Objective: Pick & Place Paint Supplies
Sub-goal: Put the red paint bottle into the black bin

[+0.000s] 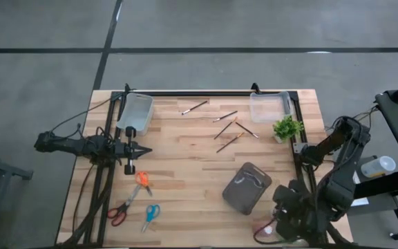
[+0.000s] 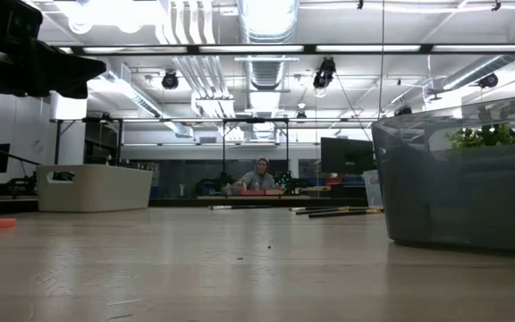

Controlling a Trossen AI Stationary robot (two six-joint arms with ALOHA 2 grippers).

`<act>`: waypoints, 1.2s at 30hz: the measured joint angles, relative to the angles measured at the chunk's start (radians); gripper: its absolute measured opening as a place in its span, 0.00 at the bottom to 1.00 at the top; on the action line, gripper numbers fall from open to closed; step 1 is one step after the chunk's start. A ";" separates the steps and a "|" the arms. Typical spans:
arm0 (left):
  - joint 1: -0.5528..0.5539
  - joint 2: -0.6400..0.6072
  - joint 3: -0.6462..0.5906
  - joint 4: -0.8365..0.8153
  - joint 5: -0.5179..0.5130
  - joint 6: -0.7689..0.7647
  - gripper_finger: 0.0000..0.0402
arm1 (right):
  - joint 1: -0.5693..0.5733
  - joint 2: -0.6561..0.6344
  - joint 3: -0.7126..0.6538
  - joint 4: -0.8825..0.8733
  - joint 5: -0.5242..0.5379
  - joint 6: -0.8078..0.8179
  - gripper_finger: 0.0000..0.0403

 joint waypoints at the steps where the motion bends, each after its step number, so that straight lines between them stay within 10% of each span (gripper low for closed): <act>1: 0.000 0.000 0.000 0.000 0.000 0.000 0.00 | -0.001 0.008 0.000 0.003 -0.002 0.016 0.33; 22: 0.000 0.000 0.000 0.000 0.000 0.000 0.00 | -0.005 0.122 0.029 0.013 -0.076 0.417 0.33; 36: 0.000 0.000 0.000 0.000 0.000 0.000 0.00 | -0.027 0.388 0.437 -0.279 -0.114 0.376 0.33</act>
